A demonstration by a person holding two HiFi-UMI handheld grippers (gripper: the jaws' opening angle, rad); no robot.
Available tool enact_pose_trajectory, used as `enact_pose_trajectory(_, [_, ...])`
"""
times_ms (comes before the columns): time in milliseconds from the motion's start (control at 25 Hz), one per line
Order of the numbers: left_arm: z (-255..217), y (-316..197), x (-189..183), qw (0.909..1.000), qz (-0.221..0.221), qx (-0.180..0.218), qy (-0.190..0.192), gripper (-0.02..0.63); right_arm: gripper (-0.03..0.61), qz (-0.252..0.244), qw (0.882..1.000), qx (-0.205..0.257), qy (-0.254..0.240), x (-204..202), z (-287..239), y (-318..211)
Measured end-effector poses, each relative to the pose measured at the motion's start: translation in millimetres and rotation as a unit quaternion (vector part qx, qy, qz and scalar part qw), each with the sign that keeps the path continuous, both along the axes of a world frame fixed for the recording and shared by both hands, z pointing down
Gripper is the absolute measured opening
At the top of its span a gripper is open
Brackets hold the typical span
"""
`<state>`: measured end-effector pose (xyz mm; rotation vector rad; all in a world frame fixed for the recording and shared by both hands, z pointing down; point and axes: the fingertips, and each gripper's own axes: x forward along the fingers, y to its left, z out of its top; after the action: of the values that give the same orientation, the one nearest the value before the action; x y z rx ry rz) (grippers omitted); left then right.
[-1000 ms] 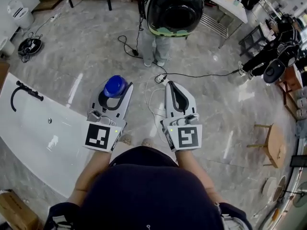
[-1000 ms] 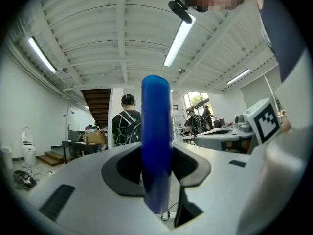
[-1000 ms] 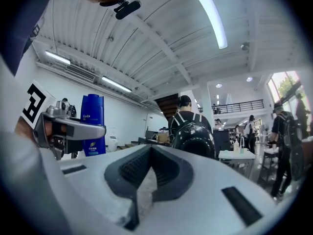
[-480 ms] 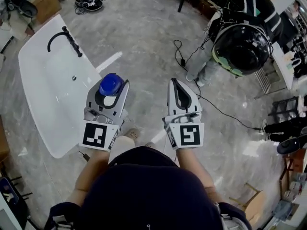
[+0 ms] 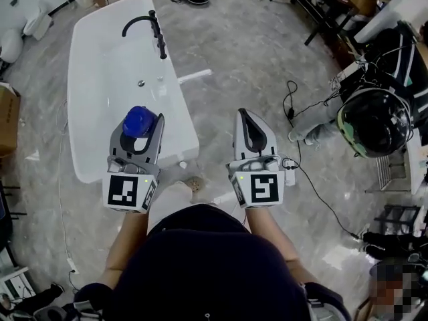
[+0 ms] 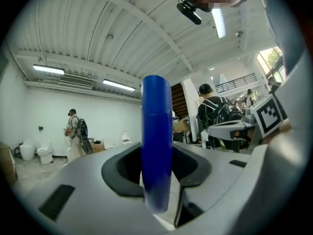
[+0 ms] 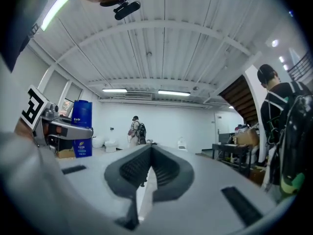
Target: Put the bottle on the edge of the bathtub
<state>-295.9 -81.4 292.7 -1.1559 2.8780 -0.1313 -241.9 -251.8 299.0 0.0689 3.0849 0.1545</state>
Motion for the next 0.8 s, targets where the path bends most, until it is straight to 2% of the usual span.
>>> enact_pose_trajectory(160, [4,35,-5,0.9995,-0.031,-0.003,0.008,0.149,0.0,-0.016,1.0,-0.002,0.003,-6,0,24])
enact_pose_trajectory(320, [6,41,-11,0.9995,-0.03,-0.002,0.01,0.149,0.0,-0.014,1.0,0.001,0.007,-8,0,30])
enact_pose_trajectory(800, [51,11,-45,0.9981,0.058,-0.007,0.021,0.149,0.0,0.021,0.999,0.014,0.024,-28,29,40])
